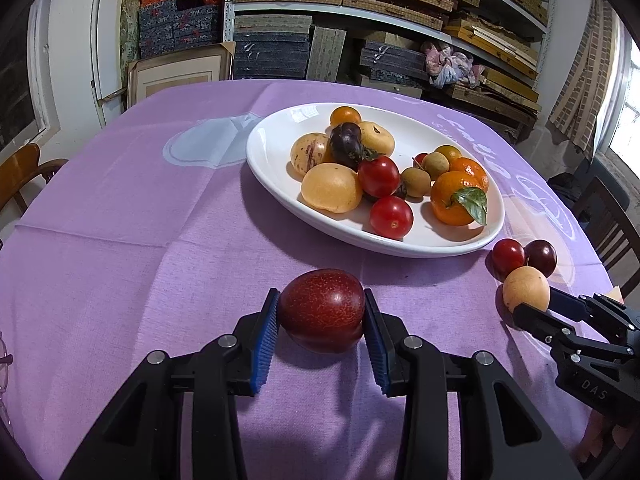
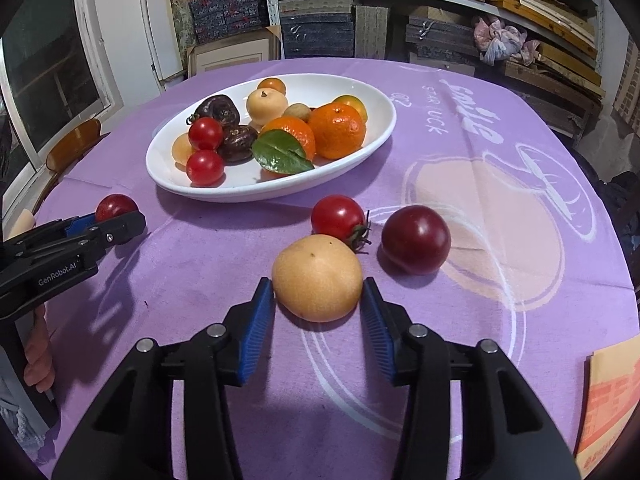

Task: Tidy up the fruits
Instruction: 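Grasp the brown-spotted pale yellow pear with the right gripper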

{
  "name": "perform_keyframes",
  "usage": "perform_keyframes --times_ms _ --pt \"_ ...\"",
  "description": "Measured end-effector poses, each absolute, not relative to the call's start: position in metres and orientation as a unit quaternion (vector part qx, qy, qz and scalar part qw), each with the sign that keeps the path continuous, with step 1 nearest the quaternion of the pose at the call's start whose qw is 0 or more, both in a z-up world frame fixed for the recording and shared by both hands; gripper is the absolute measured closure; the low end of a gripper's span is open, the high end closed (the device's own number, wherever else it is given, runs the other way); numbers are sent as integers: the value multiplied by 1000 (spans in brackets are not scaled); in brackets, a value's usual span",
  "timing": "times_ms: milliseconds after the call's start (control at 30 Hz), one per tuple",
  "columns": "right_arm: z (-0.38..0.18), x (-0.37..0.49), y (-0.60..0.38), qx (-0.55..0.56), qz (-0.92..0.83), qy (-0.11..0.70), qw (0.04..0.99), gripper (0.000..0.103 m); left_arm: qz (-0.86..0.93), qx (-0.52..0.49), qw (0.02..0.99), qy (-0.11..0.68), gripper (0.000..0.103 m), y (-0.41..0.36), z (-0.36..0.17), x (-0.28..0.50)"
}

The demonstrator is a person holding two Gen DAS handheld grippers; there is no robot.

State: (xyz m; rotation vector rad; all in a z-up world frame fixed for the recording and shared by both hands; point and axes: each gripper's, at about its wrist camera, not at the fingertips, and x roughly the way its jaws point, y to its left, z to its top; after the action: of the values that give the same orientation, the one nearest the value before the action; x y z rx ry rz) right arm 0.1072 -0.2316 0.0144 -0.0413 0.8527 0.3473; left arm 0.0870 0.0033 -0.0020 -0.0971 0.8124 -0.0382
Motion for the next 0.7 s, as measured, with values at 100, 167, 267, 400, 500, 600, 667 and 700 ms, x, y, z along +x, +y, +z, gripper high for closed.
perform_keyframes --times_ms 100,167,267,400,500,600,667,700 --pt "28 102 -238 -8 168 393 904 60 -23 -50 918 393 62 4 0 87" --pt "34 101 -242 -1 166 383 909 80 -25 -57 919 389 62 6 5 86" --pt "29 110 -247 15 177 410 895 103 -25 -55 922 382 62 6 11 87" --pt "12 115 -248 19 175 431 885 94 -28 -54 921 386 62 2 8 88" --pt "23 112 -243 10 180 405 896 63 -29 -54 920 387 62 1 7 88" --pt "29 108 -230 -6 194 393 899 39 -28 -53 920 388 62 2 6 89" --pt "30 109 -221 -15 198 395 897 39 -27 -54 919 391 62 3 4 90" --pt "30 112 -217 -18 197 395 897 39 -27 -55 918 392 62 3 3 90"
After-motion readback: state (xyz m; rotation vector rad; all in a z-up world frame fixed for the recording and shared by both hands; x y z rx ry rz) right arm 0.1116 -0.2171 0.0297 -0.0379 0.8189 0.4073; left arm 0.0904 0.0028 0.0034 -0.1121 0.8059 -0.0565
